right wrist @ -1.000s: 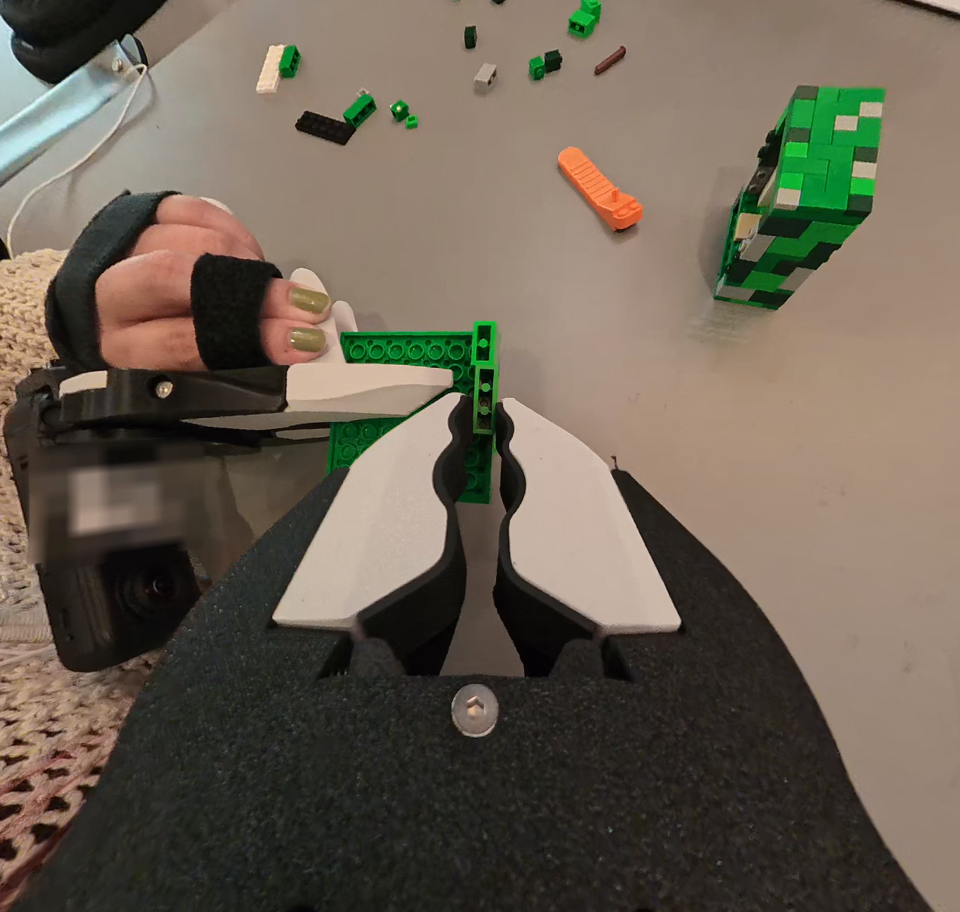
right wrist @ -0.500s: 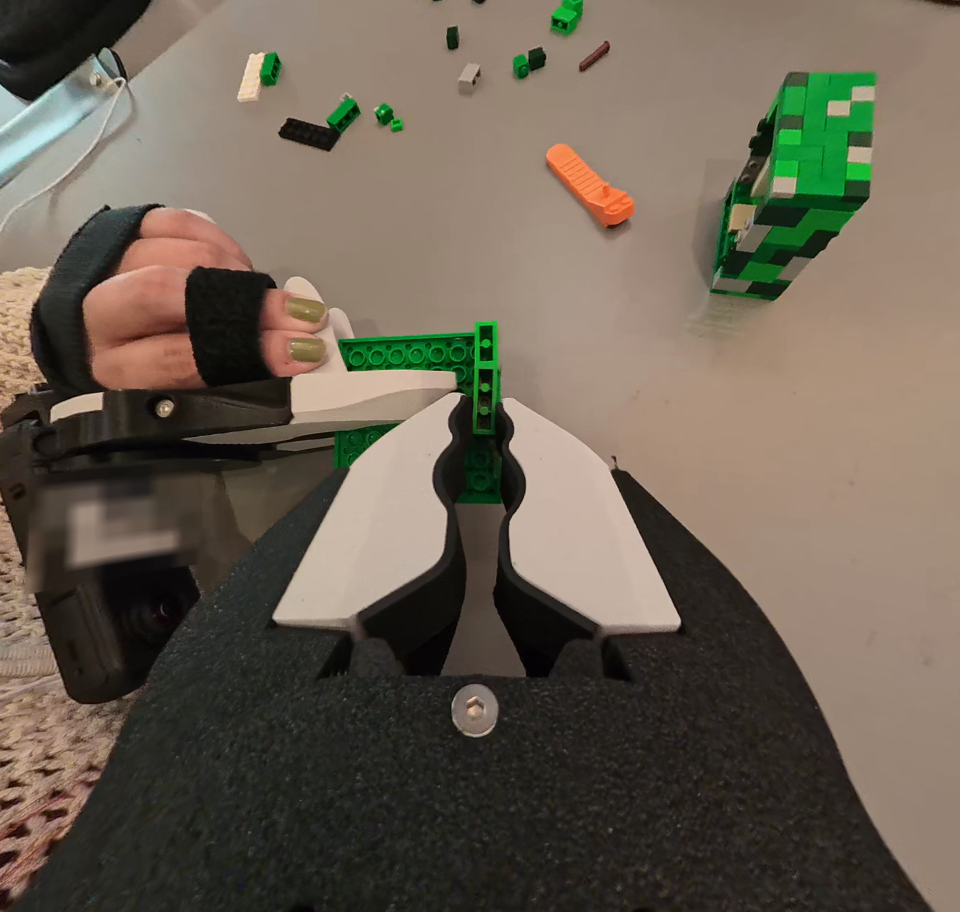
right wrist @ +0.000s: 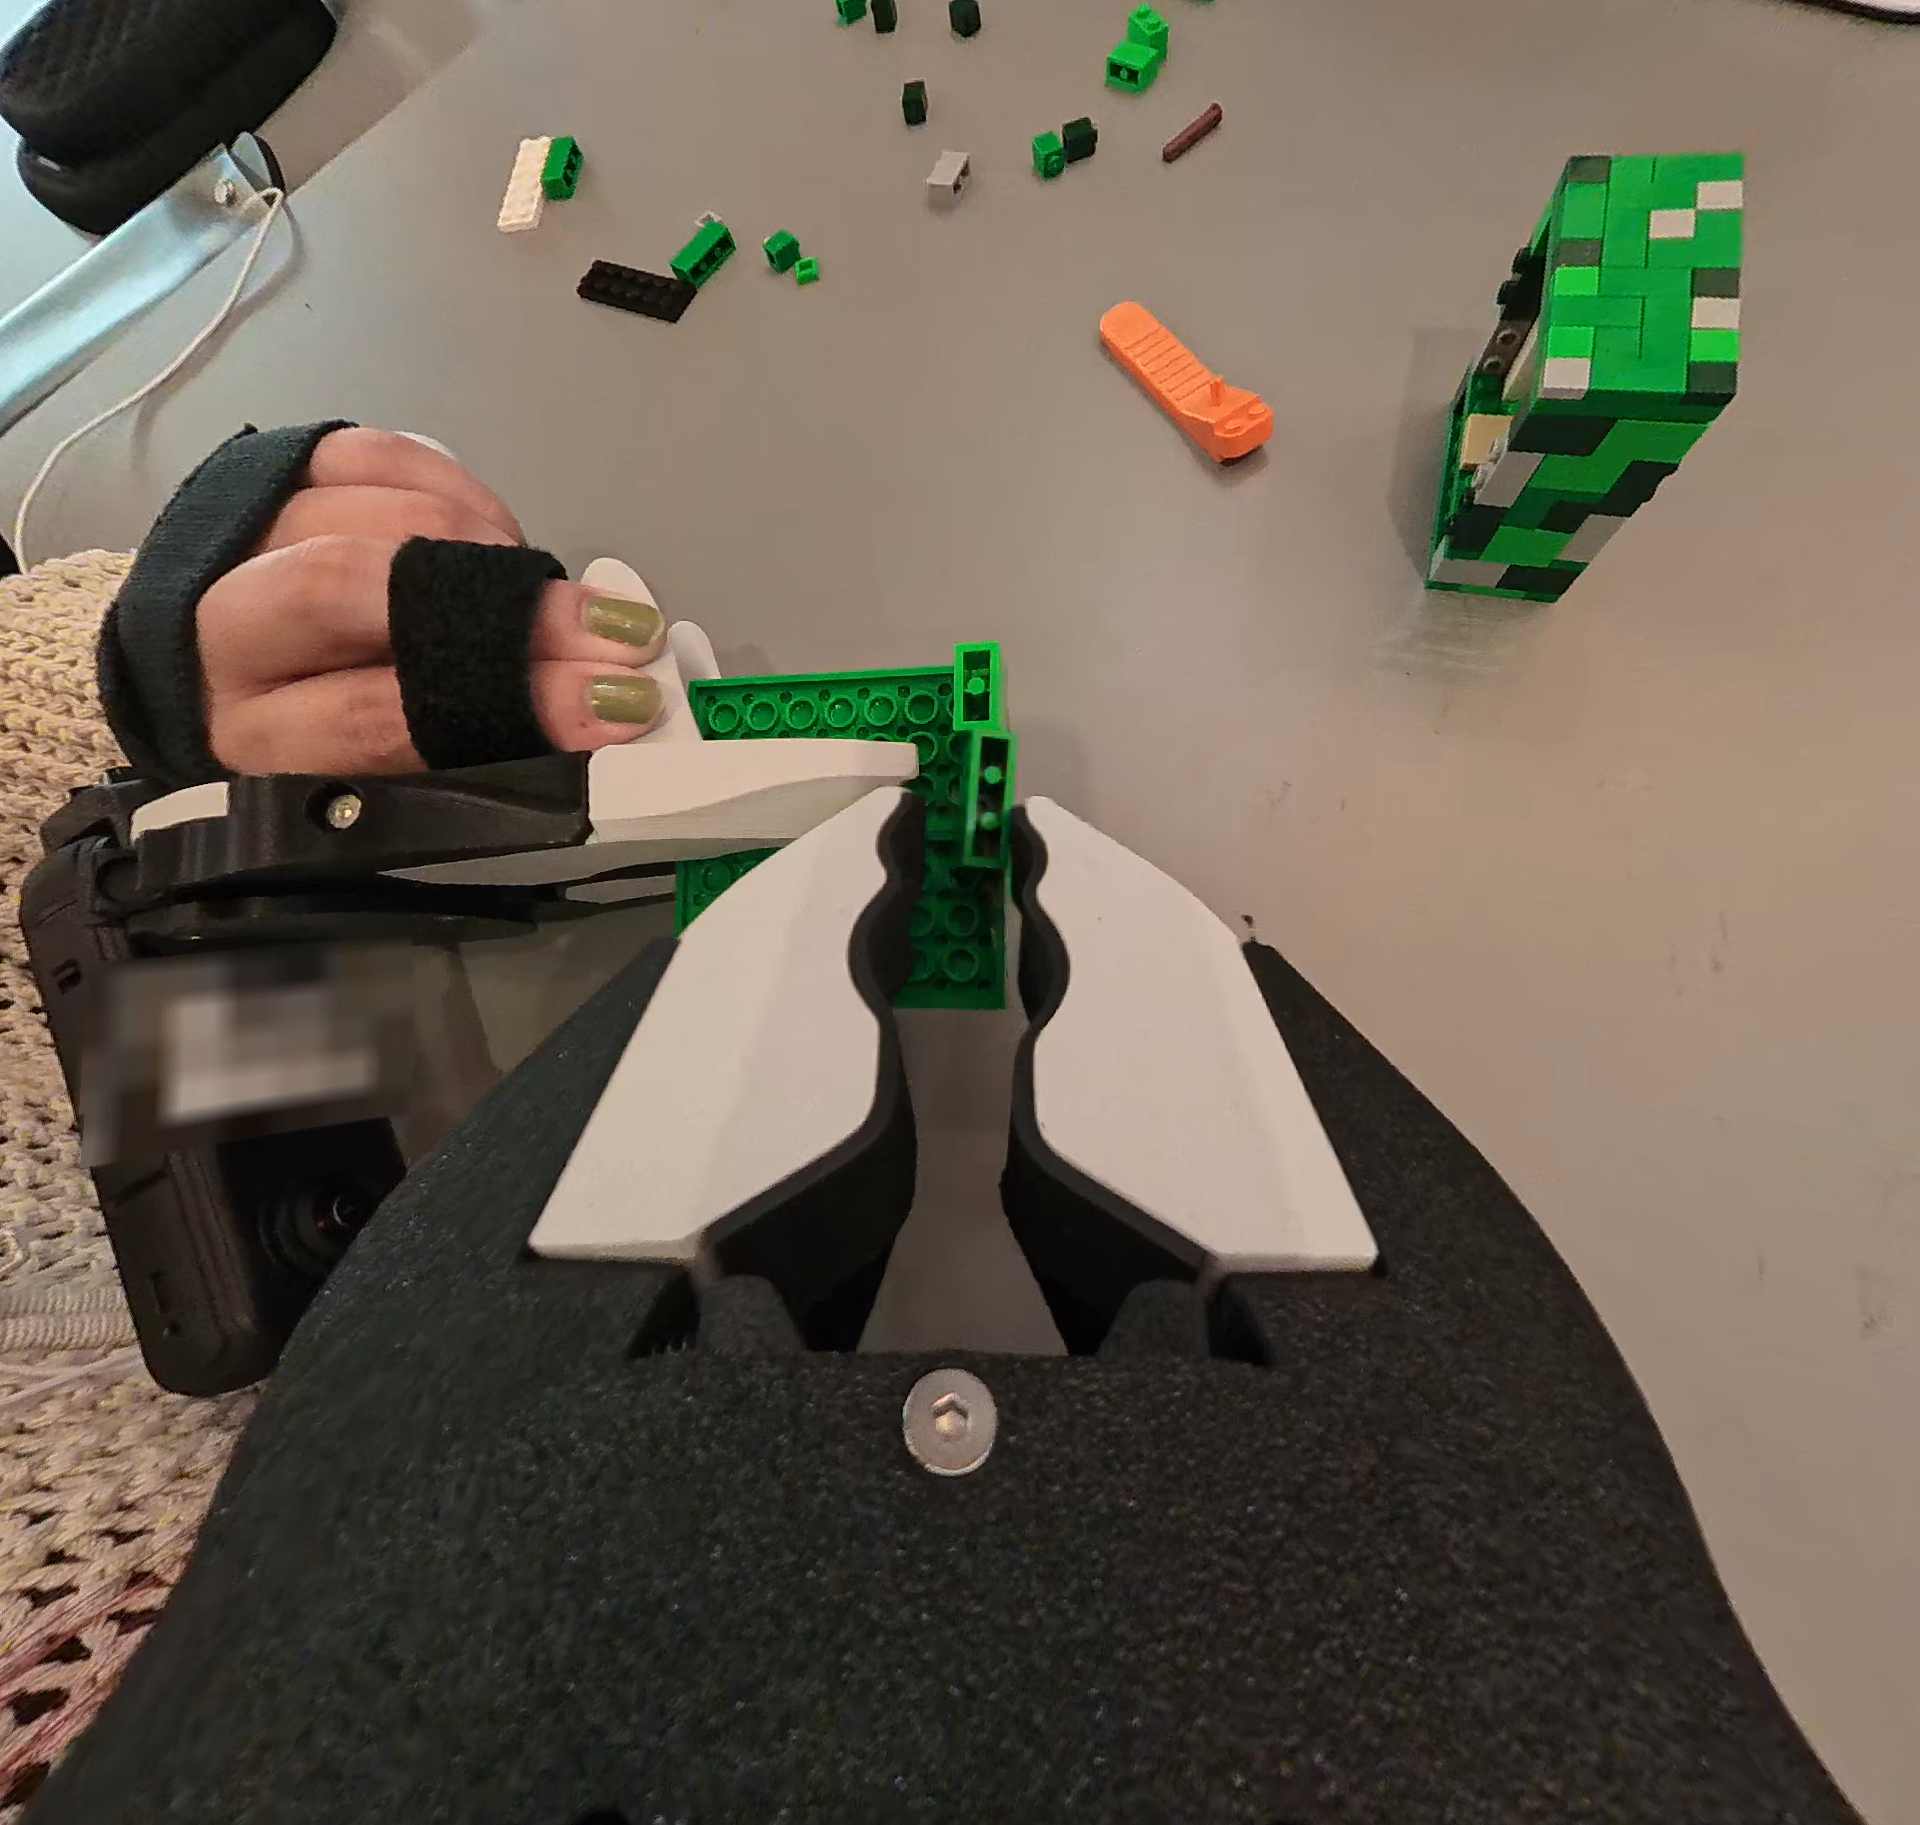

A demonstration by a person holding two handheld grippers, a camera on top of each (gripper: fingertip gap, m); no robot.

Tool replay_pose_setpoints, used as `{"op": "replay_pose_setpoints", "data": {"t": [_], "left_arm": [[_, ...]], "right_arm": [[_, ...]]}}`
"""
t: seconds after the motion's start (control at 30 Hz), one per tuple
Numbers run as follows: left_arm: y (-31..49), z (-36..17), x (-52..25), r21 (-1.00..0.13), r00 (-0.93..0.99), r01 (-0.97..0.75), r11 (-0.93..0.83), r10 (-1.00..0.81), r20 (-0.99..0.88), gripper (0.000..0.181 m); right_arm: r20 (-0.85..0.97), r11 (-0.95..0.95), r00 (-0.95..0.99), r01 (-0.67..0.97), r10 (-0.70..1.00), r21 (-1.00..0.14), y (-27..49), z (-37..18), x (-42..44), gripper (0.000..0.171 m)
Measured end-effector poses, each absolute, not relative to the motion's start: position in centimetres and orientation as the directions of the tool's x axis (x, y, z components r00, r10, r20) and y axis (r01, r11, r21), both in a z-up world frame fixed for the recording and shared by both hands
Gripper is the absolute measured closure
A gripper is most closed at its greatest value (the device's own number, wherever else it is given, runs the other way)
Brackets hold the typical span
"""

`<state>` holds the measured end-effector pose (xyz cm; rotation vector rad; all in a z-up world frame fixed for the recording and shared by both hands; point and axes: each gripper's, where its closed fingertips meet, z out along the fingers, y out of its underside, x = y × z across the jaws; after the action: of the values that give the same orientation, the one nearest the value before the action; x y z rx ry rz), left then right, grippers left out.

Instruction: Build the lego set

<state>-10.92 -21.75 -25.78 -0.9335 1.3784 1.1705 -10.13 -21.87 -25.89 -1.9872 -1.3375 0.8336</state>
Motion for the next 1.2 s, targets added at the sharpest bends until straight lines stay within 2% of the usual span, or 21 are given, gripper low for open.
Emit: {"op": "replay_pose_setpoints", "data": {"t": [0.17,0.3,0.9,1.2], "left_arm": [[-21.77,-25.83,-10.88,0.151,-0.141,-0.963,0.222,0.061,-0.988,0.176],[-21.74,-25.81,-10.96,0.145,-0.135,-0.965,0.22,0.058,-0.989,0.176],[-21.79,-25.97,-10.85,0.15,-0.141,-0.963,0.226,0.056,-0.988,0.176],[-21.8,-25.97,-10.88,0.146,-0.136,-0.963,0.225,0.057,-0.989,0.176]], "right_arm": [[-0.153,-0.304,0.295,0.575,0.943,-0.76,-21.77,-25.96,-10.02,0.156],[-0.122,-0.28,0.297,0.579,0.947,-0.765,-21.61,-25.83,-9.95,0.163],[-0.053,-0.239,0.301,0.622,0.952,-0.746,-21.73,-26.02,-9.8,0.163],[-0.049,-0.228,0.291,0.622,0.955,-0.749,-21.9,-25.73,-9.81,0.157]]}}
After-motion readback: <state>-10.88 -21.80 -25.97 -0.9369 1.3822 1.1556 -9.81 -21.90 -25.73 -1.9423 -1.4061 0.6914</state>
